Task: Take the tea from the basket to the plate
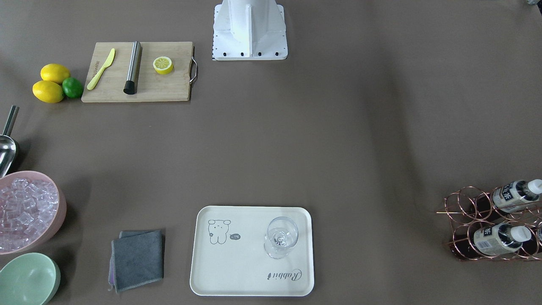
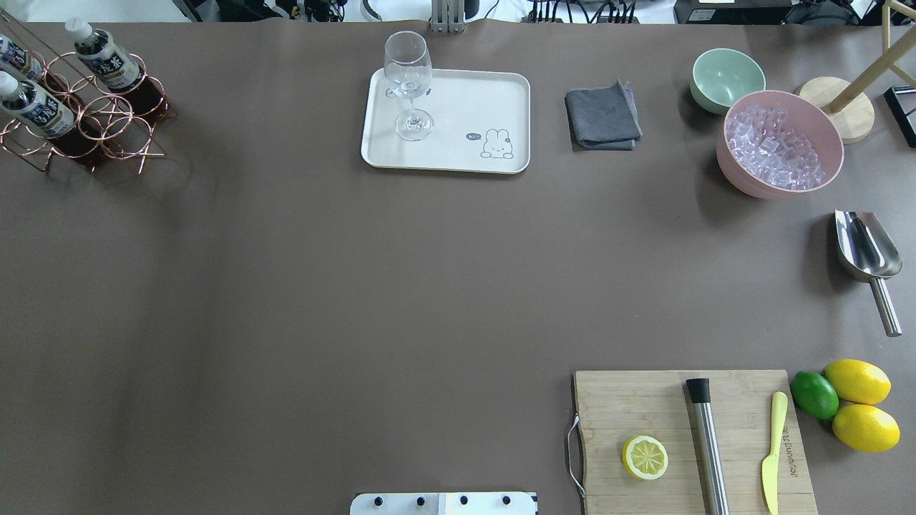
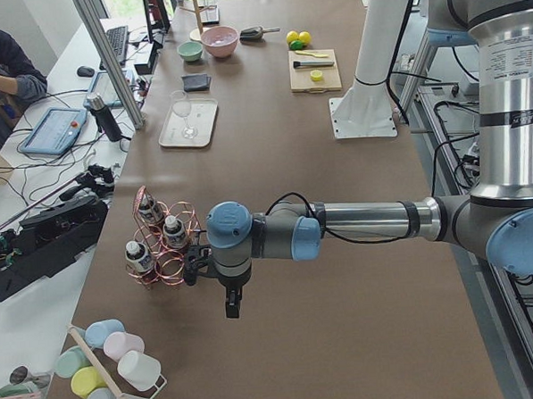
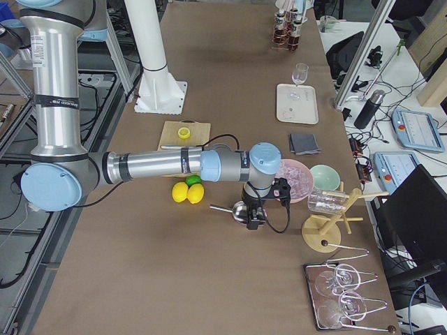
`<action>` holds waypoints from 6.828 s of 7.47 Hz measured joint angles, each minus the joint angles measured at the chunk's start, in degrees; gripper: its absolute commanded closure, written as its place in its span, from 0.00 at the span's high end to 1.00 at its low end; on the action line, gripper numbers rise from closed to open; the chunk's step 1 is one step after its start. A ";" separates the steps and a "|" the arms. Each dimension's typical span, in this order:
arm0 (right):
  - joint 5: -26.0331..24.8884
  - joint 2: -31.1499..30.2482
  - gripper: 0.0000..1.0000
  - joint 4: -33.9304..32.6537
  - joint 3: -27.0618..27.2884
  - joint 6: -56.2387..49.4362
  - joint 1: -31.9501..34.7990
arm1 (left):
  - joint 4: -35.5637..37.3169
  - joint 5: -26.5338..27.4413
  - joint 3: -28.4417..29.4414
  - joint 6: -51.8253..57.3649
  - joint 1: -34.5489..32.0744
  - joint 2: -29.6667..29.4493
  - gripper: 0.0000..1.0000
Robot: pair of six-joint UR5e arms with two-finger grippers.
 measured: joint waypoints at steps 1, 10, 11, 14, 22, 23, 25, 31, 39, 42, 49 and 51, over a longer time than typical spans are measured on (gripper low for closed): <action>-0.10 0.09 1.00 0.06 -0.04 0.00 -0.27 | 0.00 0.00 -0.01 0.00 0.00 0.02 0.97; 0.18 -0.87 1.00 0.26 0.29 -0.01 3.95 | -0.13 0.00 -0.04 0.00 0.14 0.06 0.97; 0.31 -0.90 1.00 0.26 0.29 -0.06 3.98 | -0.19 0.00 -0.02 0.00 0.16 0.03 0.97; 0.42 -0.86 1.00 0.19 -0.03 -0.38 3.89 | -0.26 0.03 -0.02 0.00 0.32 -0.02 0.97; 0.43 -0.85 1.00 0.08 0.08 -0.44 3.76 | -0.35 0.07 -0.10 0.08 0.35 0.34 0.97; 0.43 -0.85 1.00 0.08 0.10 -0.44 3.76 | -0.49 0.08 -0.14 0.14 0.35 0.58 0.97; 0.43 -0.90 1.00 -0.05 0.18 -0.44 3.76 | -0.59 0.08 -0.13 0.16 0.41 0.73 0.97; 0.38 -0.90 1.00 0.16 0.08 -0.43 3.76 | -0.84 -0.01 -0.15 0.26 0.44 0.77 0.97; 0.43 -0.84 1.00 0.18 0.10 -0.44 3.76 | -8.35 -0.43 -1.11 1.50 0.25 0.76 0.97; 0.43 -0.84 1.00 0.18 0.17 -0.44 3.76 | -8.11 -2.98 -1.56 18.22 0.39 -1.13 0.98; 0.40 -0.84 1.00 0.19 0.12 -0.44 3.76 | 6.21 -6.15 0.14 54.30 1.53 -16.52 0.98; 0.36 -0.84 1.00 0.18 0.15 -0.45 3.77 | 13.56 -5.99 7.65 64.09 1.81 -26.64 0.98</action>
